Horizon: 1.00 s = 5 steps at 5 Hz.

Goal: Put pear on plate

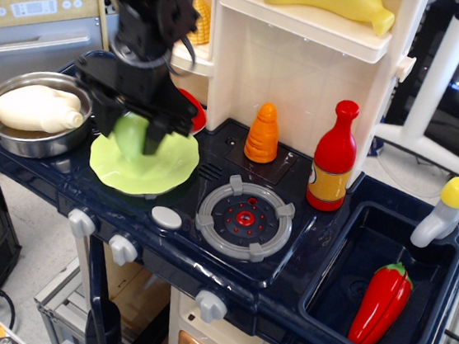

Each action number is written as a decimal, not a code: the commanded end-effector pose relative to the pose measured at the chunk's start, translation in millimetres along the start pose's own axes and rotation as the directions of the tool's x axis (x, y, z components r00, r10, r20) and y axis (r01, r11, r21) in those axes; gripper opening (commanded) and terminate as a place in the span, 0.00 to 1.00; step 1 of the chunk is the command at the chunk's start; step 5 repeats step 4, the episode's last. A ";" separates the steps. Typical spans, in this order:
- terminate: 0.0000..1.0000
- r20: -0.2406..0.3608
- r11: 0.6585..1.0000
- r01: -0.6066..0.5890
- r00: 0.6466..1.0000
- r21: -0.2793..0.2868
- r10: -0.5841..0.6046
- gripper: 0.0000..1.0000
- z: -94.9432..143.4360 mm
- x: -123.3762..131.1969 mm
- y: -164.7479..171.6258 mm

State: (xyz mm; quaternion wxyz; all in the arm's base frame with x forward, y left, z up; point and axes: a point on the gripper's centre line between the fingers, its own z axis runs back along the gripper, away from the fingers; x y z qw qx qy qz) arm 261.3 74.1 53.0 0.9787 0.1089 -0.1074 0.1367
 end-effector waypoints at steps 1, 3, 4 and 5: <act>0.00 0.051 0.999 0.027 0.998 -0.018 -0.026 1.00 4.3 11.6 4.0; 0.00 0.051 0.999 0.027 0.998 -0.018 -0.026 1.00 4.3 11.6 4.0; 1.00 0.051 0.999 0.027 0.998 -0.018 -0.026 1.00 4.3 11.6 4.0; 1.00 0.051 0.999 0.027 0.998 -0.018 -0.026 1.00 4.3 11.6 4.0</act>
